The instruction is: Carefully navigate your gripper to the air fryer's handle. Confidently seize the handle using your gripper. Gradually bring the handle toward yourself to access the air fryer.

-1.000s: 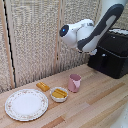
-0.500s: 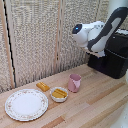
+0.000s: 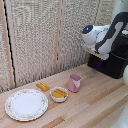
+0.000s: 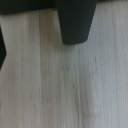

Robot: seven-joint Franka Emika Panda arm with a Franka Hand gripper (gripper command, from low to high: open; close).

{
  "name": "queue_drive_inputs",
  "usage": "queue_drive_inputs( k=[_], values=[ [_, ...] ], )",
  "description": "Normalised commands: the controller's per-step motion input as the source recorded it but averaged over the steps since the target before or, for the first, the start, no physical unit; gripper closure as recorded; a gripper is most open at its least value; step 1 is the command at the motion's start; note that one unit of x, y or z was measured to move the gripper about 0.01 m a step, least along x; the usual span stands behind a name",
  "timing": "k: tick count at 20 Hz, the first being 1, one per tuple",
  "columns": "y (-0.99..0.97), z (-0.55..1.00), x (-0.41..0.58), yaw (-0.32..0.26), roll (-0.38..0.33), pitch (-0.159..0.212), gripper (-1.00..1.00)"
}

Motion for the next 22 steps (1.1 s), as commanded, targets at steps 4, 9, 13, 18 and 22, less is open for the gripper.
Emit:
queue_drive_inputs(
  k=[4,9,13,18,22],
  values=[
    [-0.51,0.02,-0.051,0.009,-0.025,0.006,-1.0],
    [-0.44,0.08,-0.011,0.042,-0.045,0.004,-1.0],
    [-0.21,0.0,0.228,0.063,0.0,0.014,1.0],
    [-0.05,0.0,0.067,0.003,0.0,0.002,1.0],
    [-0.01,0.0,0.007,-0.002,0.0,0.0,1.0]
  ],
)
